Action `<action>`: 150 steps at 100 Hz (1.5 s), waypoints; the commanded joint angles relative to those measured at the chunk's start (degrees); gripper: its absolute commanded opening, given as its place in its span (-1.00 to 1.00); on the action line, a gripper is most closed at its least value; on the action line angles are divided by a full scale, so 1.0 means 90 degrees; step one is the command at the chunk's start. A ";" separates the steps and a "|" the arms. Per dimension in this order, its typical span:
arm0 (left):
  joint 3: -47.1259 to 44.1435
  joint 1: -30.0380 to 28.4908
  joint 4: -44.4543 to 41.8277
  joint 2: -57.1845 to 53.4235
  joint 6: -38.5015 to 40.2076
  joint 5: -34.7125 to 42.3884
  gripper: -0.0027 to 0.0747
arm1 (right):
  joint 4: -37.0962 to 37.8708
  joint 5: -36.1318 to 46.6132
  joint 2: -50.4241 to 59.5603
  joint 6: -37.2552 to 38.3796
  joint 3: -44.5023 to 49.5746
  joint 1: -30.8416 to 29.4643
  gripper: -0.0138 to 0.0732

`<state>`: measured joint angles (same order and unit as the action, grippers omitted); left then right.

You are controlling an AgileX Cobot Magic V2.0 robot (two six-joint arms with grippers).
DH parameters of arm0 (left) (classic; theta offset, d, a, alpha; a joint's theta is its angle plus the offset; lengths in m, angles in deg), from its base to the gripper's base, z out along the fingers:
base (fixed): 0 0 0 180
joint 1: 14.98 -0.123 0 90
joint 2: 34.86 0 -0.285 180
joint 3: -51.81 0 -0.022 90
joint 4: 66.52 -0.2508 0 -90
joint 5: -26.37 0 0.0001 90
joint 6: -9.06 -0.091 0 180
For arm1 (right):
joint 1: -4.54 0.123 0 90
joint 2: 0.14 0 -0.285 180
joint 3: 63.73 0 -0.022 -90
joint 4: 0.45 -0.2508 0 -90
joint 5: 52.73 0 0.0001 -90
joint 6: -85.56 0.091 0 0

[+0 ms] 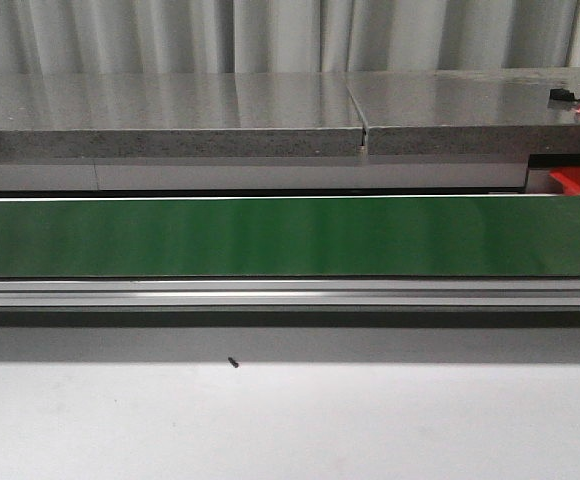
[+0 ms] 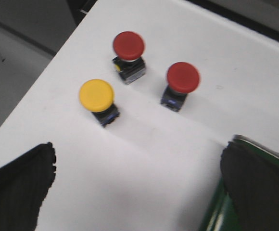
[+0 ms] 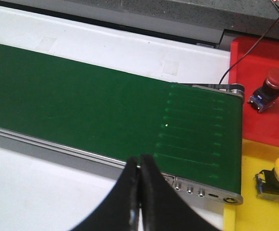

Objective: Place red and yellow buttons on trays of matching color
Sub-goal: 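Carry the yellow button over the belt's near end with the left gripper, then set the yellow button on the belt with the left gripper, release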

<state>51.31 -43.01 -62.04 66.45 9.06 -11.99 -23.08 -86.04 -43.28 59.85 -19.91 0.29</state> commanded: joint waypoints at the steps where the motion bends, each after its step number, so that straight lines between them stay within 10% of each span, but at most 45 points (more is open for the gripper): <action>1: 0.0308 -0.0163 -0.0045 0.0026 0.0000 0.0398 0.80 | -0.0062 0.0388 0.0016 -0.0027 -0.0175 -0.0014 -0.84; 150: 0.2071 -0.0284 -0.0248 0.2638 -0.0055 0.0656 0.80 | -0.0062 0.0388 0.0016 -0.0027 -0.0175 -0.0014 -0.84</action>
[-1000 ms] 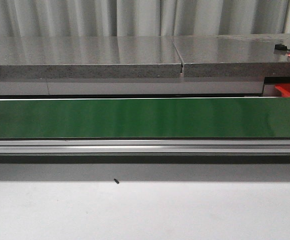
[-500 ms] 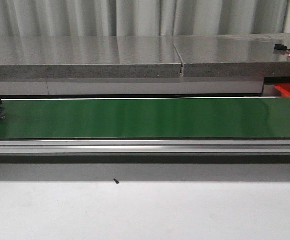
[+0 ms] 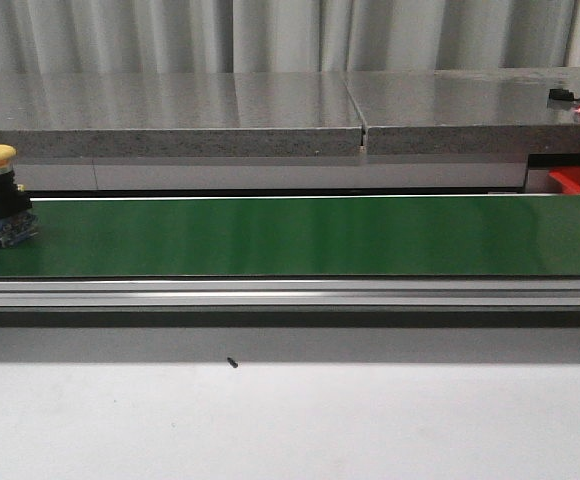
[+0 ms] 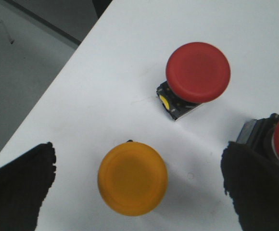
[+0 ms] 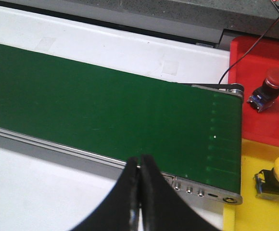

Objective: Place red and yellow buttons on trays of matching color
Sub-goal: 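Set the yellow button on the belt with the left gripper, release, then grasp a second yellow-capped button from the table with the left gripper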

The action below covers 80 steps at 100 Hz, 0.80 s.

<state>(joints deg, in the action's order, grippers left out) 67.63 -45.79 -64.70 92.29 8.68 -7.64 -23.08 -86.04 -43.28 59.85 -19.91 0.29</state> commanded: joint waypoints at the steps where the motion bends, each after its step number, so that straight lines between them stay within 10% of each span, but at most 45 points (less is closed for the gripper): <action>1: 0.0266 0.0025 0.0048 -0.0222 -0.0012 0.0155 0.80 | -0.0062 0.0388 0.0016 -0.0027 -0.0175 -0.0014 -0.84; 53: 0.0279 0.0025 0.0048 -0.0005 -0.0012 0.0242 0.78 | -0.0062 0.0388 0.0016 -0.0027 -0.0175 -0.0014 -0.84; 80: 0.0279 0.0025 0.0048 -0.0005 -0.0012 0.0271 -0.11 | -0.0062 0.0388 0.0016 -0.0027 -0.0175 -0.0014 -0.84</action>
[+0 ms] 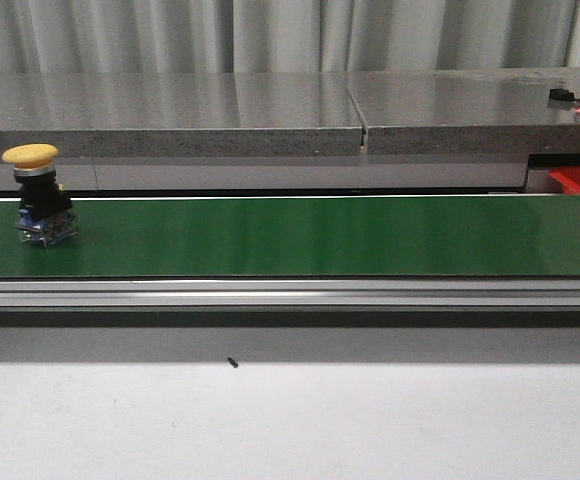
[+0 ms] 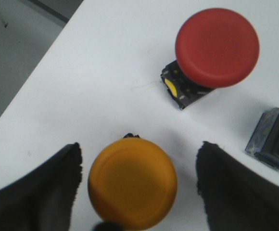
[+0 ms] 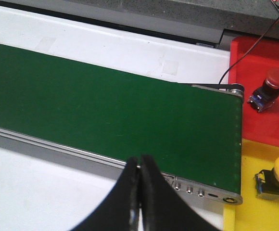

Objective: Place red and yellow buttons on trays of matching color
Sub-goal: 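Grasp a second yellow-capped button from the table with the left gripper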

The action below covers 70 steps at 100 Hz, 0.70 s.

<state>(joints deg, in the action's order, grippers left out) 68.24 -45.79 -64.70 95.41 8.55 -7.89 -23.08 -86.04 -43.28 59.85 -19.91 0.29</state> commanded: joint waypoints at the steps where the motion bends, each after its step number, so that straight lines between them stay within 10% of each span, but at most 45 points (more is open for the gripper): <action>1: 0.0211 0.0025 0.0048 -0.0351 0.0002 0.0299 -0.14 | -0.0062 0.0388 0.0016 -0.0027 -0.0175 -0.0014 -0.84; 28: 0.0288 0.0025 0.0048 -0.0351 0.0002 0.0260 -0.91 | -0.0062 0.0388 0.0016 -0.0027 -0.0175 -0.0014 -0.84; 70: 0.0771 0.0025 0.0537 -0.1351 0.0002 -0.0852 -0.98 | -0.0062 0.0388 0.0016 -0.0027 -0.0175 -0.0014 -0.84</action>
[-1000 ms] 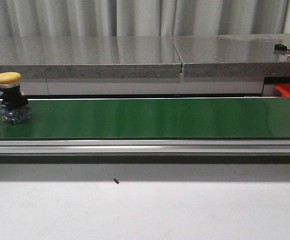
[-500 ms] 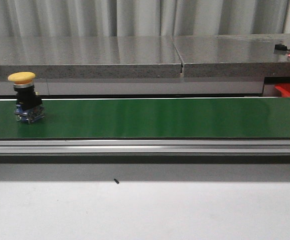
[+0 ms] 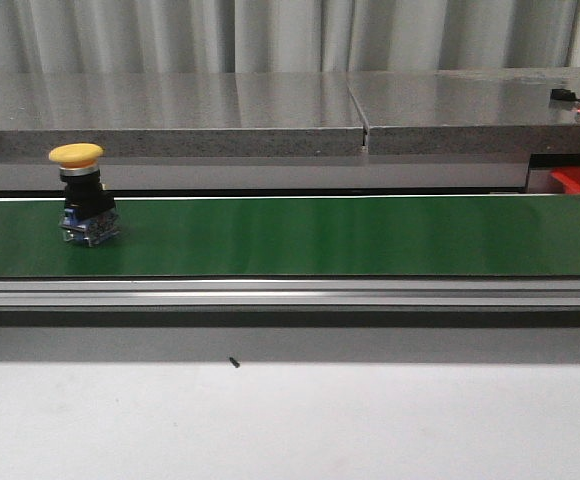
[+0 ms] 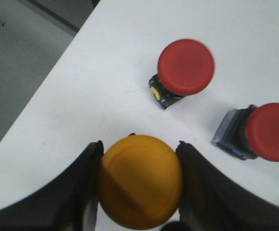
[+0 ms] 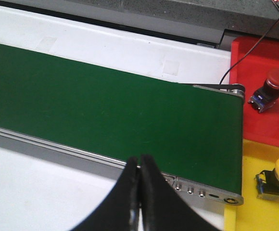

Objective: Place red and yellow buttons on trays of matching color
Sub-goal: 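Grasp a second yellow-capped button from the table with the left gripper, then place the second yellow button on the belt with the left gripper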

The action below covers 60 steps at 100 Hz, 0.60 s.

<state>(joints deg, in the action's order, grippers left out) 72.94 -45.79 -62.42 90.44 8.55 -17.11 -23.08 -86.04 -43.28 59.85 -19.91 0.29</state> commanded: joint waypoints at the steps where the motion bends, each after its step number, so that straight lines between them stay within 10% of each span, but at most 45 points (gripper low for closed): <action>1: 0.0249 0.0025 0.0303 -0.0858 0.0002 0.0151 -0.98 | -0.0062 0.0388 0.0016 -0.0027 -0.0175 -0.0014 -0.84; 60: -0.1041 0.1347 0.0434 -0.2831 -0.0143 -0.0547 -0.98 | -0.0062 0.0388 0.0016 -0.0027 -0.0175 -0.0014 -0.84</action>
<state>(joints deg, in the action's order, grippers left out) 65.32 -35.92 -59.53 69.56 7.45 -25.39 -23.08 -86.04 -43.28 59.95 -19.91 0.29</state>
